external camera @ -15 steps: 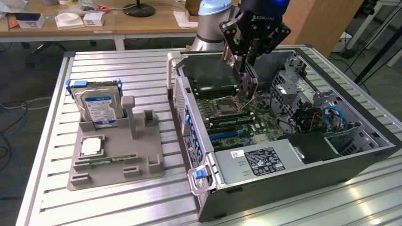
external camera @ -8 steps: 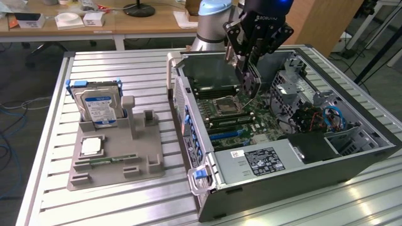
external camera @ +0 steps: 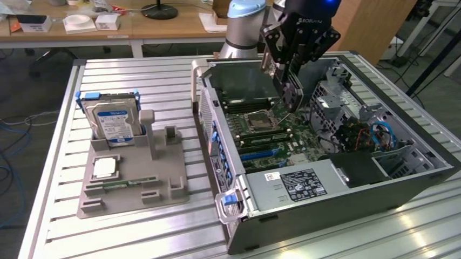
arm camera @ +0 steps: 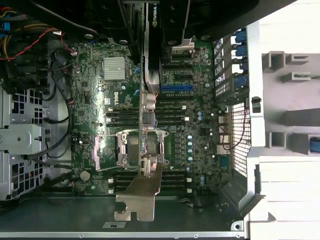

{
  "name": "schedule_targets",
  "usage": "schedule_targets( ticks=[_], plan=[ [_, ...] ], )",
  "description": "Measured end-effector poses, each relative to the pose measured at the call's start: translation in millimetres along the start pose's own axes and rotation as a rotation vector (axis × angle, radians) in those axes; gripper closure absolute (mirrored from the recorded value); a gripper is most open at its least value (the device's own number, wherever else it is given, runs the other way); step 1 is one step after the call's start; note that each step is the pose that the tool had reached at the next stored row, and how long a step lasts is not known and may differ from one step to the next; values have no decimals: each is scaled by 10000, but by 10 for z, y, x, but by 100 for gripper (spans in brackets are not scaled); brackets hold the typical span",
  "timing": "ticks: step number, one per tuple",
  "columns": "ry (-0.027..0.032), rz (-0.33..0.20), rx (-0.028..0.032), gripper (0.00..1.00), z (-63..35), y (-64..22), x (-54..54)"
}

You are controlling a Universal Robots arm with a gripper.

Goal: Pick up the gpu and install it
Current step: 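Pick up the gpu and move the gpu toward the slot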

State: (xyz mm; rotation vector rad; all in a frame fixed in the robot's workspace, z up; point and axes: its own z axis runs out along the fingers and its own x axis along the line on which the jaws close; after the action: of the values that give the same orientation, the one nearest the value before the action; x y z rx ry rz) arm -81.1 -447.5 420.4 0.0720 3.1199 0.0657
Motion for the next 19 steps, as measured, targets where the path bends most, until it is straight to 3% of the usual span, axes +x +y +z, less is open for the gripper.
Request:
schedule_targets(
  ticks=[19],
  plan=[
    [1, -21, 0, 74, 6, 10, -231]
  ],
)
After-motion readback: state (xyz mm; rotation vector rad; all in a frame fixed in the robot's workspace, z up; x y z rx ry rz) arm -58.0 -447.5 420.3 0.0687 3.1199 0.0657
